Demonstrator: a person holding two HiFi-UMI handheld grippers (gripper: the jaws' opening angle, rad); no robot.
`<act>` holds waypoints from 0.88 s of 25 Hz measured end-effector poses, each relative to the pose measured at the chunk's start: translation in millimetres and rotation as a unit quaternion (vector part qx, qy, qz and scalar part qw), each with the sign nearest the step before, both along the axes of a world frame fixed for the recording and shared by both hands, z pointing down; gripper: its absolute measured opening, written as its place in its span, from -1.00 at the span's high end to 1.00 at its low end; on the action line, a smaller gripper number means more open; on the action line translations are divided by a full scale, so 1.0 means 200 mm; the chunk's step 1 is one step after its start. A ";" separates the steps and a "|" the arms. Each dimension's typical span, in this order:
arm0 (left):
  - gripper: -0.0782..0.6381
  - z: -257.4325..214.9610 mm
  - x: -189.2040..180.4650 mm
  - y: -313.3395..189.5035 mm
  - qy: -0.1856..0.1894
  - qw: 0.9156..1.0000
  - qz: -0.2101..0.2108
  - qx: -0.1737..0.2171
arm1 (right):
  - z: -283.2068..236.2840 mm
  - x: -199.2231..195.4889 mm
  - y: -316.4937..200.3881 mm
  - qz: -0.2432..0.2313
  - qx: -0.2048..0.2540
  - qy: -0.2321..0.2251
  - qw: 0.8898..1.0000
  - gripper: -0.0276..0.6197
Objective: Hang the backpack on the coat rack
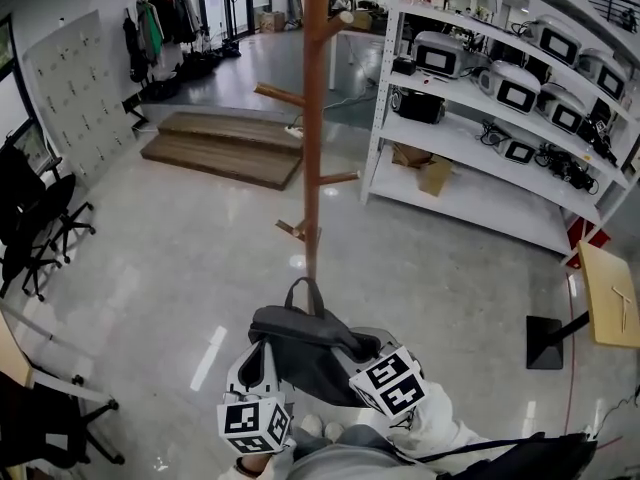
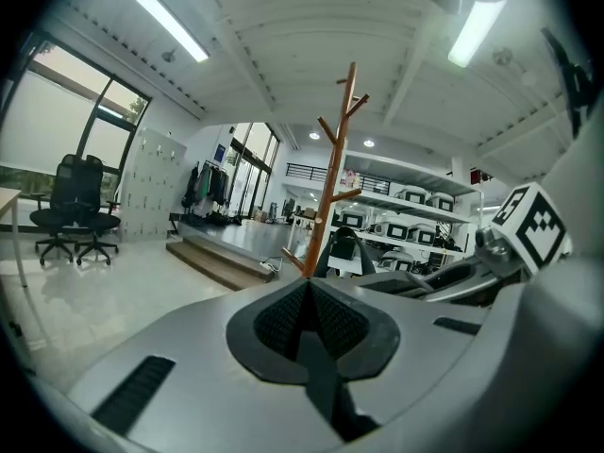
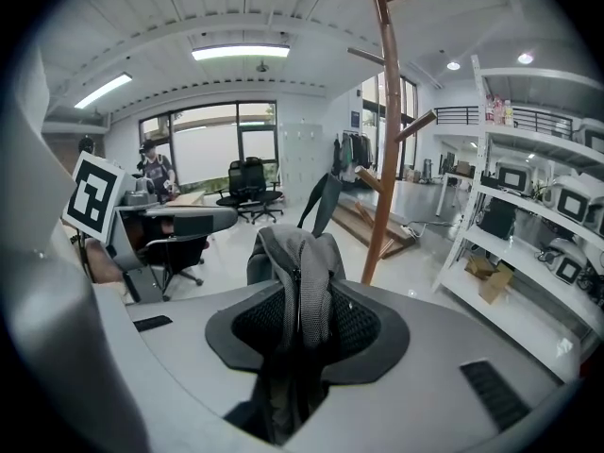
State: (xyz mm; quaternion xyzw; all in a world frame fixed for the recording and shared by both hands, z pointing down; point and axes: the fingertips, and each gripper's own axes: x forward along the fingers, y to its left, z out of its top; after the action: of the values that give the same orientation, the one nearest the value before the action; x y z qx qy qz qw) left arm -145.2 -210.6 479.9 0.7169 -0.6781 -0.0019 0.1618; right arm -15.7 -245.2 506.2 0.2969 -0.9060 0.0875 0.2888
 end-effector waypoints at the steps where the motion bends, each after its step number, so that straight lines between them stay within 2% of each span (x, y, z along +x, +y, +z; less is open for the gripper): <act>1: 0.78 0.00 0.00 -0.01 0.000 1.000 0.003 -0.001 | -0.01 -0.01 -0.01 -0.001 0.002 0.000 1.000 0.56; 8: 0.78 0.03 -0.01 -0.05 0.006 1.000 0.013 -0.006 | -0.13 -0.07 -0.16 -0.010 0.022 -0.007 1.000 0.56; 22: 0.78 0.02 -0.12 -0.13 0.027 1.000 0.003 0.000 | -0.24 -0.15 -0.41 0.007 0.040 -0.024 0.999 0.56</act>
State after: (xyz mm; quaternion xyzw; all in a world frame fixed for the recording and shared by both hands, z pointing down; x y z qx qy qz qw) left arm -168.4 -235.7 483.0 0.7187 -0.6713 -0.0206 0.1802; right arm -45.9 -327.9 457.8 0.3124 -0.9132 0.0605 0.2546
